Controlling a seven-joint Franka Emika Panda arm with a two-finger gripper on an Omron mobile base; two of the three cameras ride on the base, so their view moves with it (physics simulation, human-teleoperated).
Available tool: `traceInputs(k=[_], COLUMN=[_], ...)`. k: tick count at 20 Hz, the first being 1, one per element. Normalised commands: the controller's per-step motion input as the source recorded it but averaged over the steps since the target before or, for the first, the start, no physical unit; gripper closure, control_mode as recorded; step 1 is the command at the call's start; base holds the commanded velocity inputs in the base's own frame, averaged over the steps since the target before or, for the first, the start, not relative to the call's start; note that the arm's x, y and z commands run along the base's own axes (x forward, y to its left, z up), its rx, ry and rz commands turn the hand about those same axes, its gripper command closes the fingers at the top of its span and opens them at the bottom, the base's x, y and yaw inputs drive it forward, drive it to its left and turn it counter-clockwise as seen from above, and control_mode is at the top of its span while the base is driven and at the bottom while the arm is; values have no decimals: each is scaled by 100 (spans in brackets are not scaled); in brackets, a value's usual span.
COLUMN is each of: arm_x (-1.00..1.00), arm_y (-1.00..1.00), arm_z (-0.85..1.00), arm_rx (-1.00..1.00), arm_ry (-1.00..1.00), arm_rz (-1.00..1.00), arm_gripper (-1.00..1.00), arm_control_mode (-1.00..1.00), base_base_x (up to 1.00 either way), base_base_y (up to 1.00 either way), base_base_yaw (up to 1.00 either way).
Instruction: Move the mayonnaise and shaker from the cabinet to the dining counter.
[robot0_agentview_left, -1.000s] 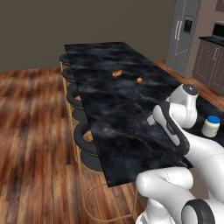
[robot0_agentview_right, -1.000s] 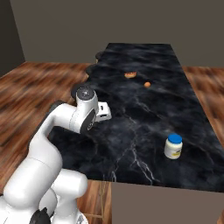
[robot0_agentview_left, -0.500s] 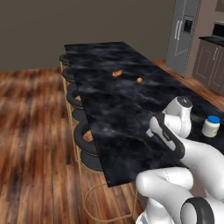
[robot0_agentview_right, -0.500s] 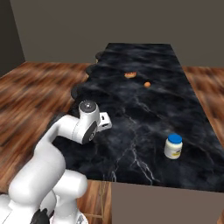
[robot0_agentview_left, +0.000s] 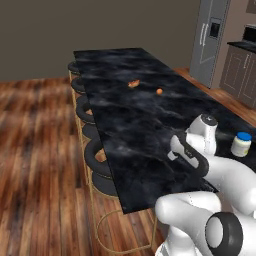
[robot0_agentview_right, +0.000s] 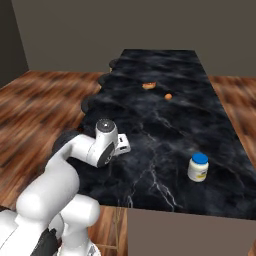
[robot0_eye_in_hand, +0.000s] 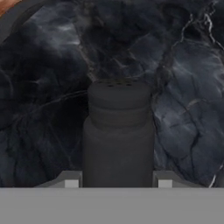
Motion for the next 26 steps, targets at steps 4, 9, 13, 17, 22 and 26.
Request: traceInputs(k=[4, 9, 13, 17, 22, 26], arm_x=[7, 9, 10, 8, 4, 4], arm_y=[-41, -32, -13, 0, 0, 0], arm_z=[-19, -18, -16, -17, -16, -22], arm_rx=[19, 16, 9, 1, 0, 0], arm_ry=[-1, 0, 0, -1, -1, -2], arm_rz=[1, 2, 5, 8, 7, 6], arm_gripper=[100, 100, 100, 100, 100, 100], arm_control_mode=[-100, -100, -100, -100, -100, -100], base_base_x=[0, 0, 0, 0, 0, 0], base_base_y=[0, 0, 0, 0, 0, 0], base_base_yaw=[0, 0, 0, 0, 0, 0])
